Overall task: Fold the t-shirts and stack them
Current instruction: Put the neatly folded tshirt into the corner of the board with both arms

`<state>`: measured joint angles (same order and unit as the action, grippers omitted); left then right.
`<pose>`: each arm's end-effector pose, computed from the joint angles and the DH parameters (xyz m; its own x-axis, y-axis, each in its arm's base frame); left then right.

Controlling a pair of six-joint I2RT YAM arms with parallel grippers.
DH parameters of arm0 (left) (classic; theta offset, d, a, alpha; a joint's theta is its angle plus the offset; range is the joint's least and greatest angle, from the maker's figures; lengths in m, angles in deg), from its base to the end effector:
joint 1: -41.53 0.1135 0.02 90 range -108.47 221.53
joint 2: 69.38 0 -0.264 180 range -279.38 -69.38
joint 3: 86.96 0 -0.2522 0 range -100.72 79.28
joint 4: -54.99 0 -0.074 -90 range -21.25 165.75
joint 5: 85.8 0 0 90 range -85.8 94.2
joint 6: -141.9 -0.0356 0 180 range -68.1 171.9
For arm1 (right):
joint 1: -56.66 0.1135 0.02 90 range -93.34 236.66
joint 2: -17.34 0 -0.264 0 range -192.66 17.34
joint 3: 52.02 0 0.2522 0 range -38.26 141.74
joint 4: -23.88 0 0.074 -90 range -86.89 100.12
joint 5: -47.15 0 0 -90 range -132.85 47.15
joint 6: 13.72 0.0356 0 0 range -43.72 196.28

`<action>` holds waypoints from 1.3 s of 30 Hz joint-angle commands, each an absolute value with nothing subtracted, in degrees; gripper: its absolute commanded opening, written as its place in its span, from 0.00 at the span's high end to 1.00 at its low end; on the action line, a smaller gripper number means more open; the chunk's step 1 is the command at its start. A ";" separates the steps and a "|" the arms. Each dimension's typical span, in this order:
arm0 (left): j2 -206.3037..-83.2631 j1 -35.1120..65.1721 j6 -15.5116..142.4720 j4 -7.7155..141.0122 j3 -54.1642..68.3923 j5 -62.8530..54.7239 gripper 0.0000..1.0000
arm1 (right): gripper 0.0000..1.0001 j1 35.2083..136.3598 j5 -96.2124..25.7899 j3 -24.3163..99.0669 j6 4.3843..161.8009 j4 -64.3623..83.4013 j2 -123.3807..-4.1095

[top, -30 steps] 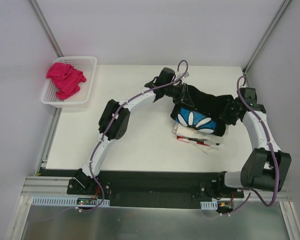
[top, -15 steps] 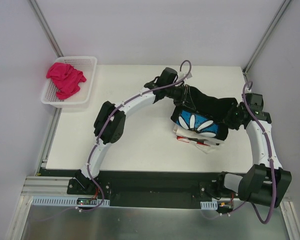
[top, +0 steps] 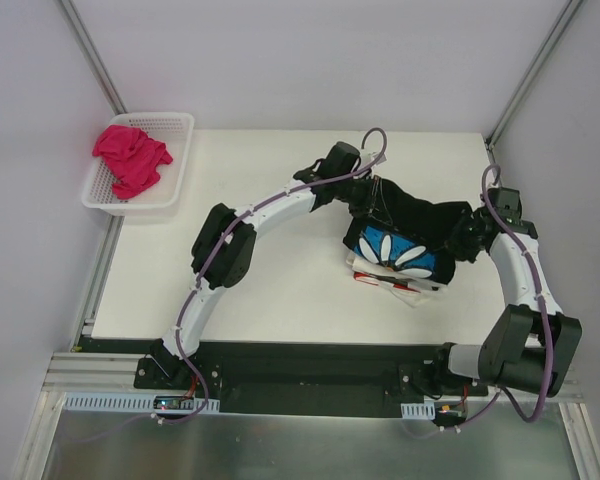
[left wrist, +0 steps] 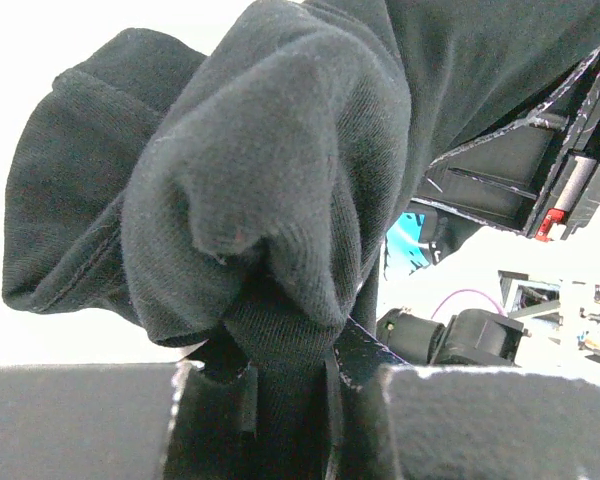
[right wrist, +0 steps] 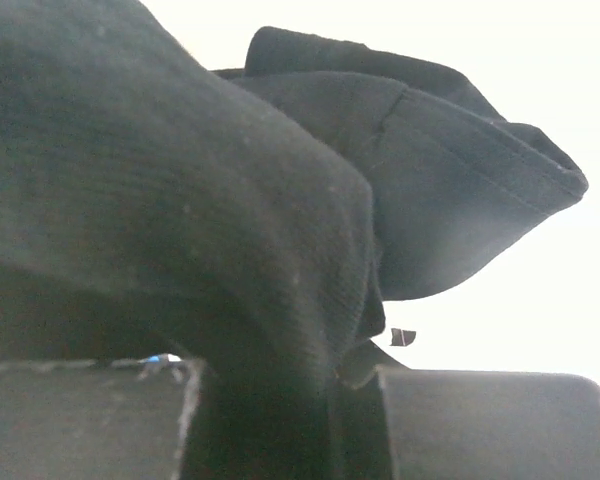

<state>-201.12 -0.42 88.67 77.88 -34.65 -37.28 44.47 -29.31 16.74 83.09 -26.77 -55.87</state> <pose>0.3837 -0.3766 0.2471 -0.8326 0.1454 -0.5345 0.5513 0.3114 -0.7740 0.2533 -0.0462 0.2576 -0.7872 0.2880 -0.5453 0.1689 0.9511 0.2585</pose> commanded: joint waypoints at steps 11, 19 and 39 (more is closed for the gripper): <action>-199.02 1.63 88.73 72.89 -25.40 -34.39 1.00 | 0.99 41.45 -44.41 19.40 82.25 -22.06 -64.49; -198.58 1.72 88.73 69.81 -20.39 -34.21 1.00 | 0.99 41.37 -45.14 19.75 82.87 -19.24 -68.27; -199.02 2.59 85.83 66.91 -20.65 -34.39 0.03 | 0.43 41.45 -50.85 19.92 81.90 -24.69 -65.19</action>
<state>-201.25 1.67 89.02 63.47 -20.55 -35.88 42.72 -42.93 18.75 82.98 -24.17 -66.61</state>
